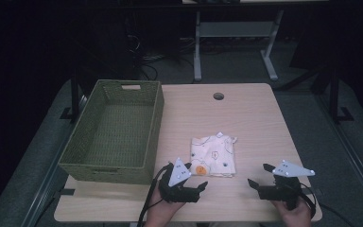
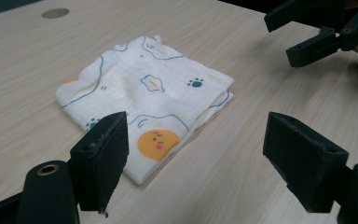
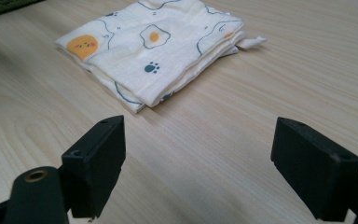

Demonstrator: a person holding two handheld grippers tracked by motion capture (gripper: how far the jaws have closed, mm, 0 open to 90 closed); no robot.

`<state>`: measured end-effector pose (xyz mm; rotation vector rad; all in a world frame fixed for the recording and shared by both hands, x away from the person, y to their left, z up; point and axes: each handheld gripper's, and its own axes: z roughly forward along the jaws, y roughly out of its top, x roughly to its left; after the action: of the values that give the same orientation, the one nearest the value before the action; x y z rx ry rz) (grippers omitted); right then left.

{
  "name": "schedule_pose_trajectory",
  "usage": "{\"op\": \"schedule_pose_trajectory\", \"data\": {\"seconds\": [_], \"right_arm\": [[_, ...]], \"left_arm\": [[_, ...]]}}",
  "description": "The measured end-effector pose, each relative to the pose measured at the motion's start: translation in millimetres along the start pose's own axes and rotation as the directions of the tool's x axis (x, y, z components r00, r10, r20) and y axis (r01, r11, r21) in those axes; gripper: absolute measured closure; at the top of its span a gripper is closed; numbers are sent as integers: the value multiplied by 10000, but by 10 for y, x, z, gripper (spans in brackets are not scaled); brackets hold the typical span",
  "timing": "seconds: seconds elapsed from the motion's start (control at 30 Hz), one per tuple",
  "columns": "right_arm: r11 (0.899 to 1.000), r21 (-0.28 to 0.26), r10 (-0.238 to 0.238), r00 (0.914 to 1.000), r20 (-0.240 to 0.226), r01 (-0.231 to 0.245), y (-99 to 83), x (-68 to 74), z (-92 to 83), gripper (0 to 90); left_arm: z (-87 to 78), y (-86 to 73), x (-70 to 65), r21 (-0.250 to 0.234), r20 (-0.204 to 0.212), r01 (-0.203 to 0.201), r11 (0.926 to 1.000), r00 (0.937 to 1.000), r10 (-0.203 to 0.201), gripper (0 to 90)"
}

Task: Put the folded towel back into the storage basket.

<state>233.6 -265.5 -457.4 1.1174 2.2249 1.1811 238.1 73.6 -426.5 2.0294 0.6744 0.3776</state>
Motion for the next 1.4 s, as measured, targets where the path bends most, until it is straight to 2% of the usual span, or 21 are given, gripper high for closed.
{"op": "schedule_pose_trajectory", "data": {"seconds": [0.27, 0.37, 0.5, 0.63, 0.9, 1.07, 1.13, 1.2, 1.27, 1.3, 1.4], "right_arm": [[9995, -189, 257, 9996, 89, -255, -21, -33, -55, 175], [9996, -152, 236, 9996, 133, -234, -23, -35, -53, 175], [9996, -197, 204, 9996, 181, -200, -30, -29, -67, 175], [9995, -163, 266, 9995, 154, -264, -32, -29, -73, 175], [9998, -91, 203, 9997, 100, -202, -26, -21, -51, 175], [9999, -39, 115, 9999, 28, -114, -20, -27, -38, 176], [9999, -61, 138, 9999, 21, -138, -20, -28, -42, 175], [9998, -59, 168, 9998, 43, -168, -23, -30, -48, 175], [9998, -39, 173, 9998, 45, -173, -28, -38, -51, 175], [9998, -29, 181, 9998, 38, -181, -31, -41, -52, 175], [9998, -63, 198, 9998, 18, -198, -31, -48, -56, 176]], "left_arm": [[182, 161, 81, 187, 202, -28, 9998, 9998, 25, 210], [283, 236, 107, 510, 455, 180, 9985, 9988, -204, 222], [374, 259, 95, 874, 502, -85, 9961, 9987, 41, 222], [454, 278, 106, 1129, 476, -126, 9935, 9988, 73, 223], [703, 370, 169, 2069, 106, -267, 9780, 9996, 250, 225], [841, 442, 233, 2269, 153, -238, 9736, 9997, 208, 232], [904, 466, 267, 2342, 252, -77, 9722, 9997, 19, 244], [953, 482, 295, 2433, 205, -119, 9699, 9998, 72, 247], [988, 486, 311, 2535, 129, -55, 9673, 9999, 23, 294], [1051, 489, 354, 2740, -3, 97, 9617, 9999, -100, 294], [1119, 474, 420, 2890, -165, 415, 9564, 9991, -384, 298]]}}
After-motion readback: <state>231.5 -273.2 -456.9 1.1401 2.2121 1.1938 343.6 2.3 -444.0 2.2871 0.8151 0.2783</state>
